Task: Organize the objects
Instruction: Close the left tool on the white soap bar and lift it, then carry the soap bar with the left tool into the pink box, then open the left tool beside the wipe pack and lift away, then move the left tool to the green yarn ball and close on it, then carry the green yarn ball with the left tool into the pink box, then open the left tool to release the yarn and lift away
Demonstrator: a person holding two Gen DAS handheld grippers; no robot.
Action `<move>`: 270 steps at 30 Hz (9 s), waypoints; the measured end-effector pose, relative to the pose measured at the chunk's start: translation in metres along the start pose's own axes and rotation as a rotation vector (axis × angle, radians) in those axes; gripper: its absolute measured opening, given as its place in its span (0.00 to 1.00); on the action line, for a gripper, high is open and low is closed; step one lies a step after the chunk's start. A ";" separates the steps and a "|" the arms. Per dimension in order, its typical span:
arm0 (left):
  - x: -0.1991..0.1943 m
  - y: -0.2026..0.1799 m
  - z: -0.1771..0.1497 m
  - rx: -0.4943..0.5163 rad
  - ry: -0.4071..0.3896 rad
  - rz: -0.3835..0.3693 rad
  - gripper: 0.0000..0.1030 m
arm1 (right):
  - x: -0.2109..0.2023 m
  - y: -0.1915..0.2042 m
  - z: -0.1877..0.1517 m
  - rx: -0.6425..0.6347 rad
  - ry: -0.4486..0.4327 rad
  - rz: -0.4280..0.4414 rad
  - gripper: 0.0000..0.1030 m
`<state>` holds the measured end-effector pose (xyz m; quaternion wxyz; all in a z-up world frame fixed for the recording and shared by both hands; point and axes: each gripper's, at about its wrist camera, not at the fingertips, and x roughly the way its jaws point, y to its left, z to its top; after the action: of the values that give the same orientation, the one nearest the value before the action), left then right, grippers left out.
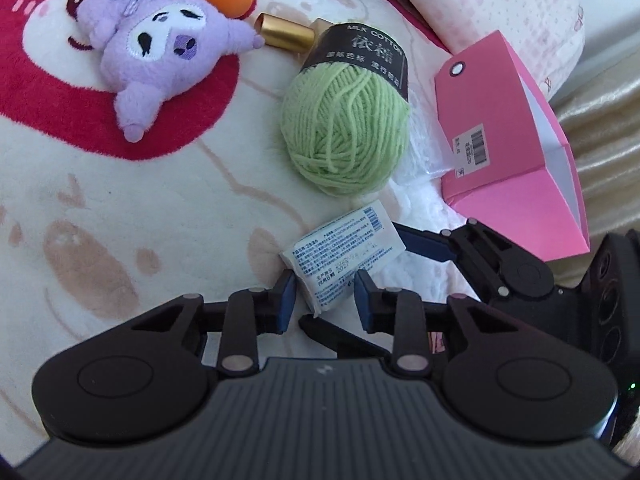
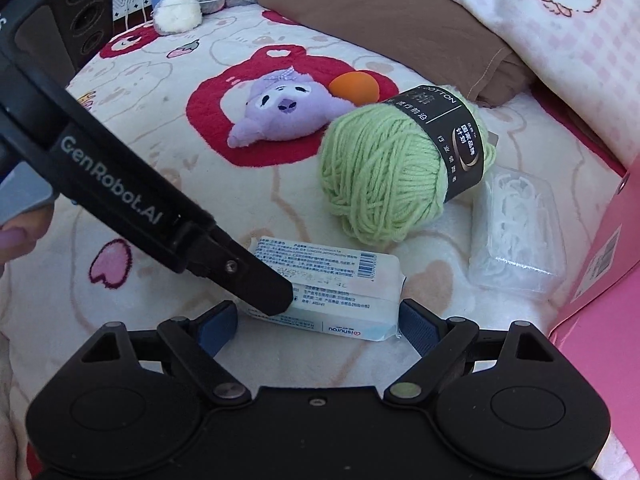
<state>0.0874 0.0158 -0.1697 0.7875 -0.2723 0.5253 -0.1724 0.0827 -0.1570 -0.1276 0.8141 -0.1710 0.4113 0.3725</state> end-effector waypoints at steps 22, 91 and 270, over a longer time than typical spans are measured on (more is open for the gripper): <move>-0.059 -0.100 -0.001 0.188 -0.022 -0.101 0.24 | -0.123 -0.003 0.009 0.184 -0.100 -0.122 0.83; 0.061 -0.299 0.098 0.500 0.182 0.140 0.42 | -0.176 -0.214 -0.005 0.573 0.047 -0.188 0.61; -0.027 -0.294 0.111 0.592 0.166 0.090 0.44 | -0.229 -0.122 0.022 0.500 -0.106 -0.335 0.72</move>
<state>0.1838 -0.1745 0.0624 0.7938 0.0075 0.5263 -0.3046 0.0979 -0.3313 0.0645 0.9013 -0.0111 0.4135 0.1286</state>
